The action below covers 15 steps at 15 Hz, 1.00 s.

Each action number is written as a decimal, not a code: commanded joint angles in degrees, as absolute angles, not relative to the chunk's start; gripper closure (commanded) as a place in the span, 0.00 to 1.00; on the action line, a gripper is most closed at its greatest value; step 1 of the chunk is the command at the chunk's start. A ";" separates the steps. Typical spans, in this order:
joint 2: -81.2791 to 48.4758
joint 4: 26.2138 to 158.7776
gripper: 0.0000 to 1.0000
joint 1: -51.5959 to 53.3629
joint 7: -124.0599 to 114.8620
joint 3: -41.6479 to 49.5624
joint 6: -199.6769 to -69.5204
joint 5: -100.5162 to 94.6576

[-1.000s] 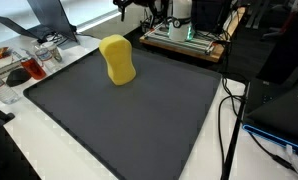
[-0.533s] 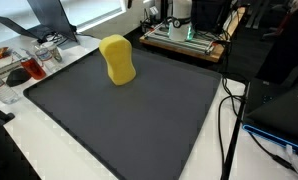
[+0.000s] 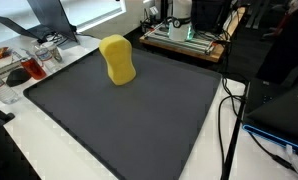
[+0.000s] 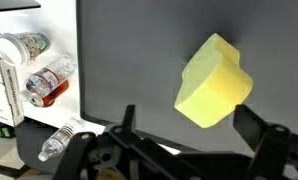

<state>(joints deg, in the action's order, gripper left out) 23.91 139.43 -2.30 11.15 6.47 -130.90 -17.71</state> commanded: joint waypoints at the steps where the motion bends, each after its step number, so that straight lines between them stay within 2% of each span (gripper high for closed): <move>1: 24.29 139.77 0.00 -3.13 11.52 5.75 -130.99 -17.23; 7: 22.49 139.22 0.00 -2.87 13.92 9.14 -132.47 -12.65; 15: 15.33 139.79 0.00 -2.13 28.23 21.13 -138.40 11.43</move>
<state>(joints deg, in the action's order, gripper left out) 18.78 140.06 -2.48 22.96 18.20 -136.27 3.69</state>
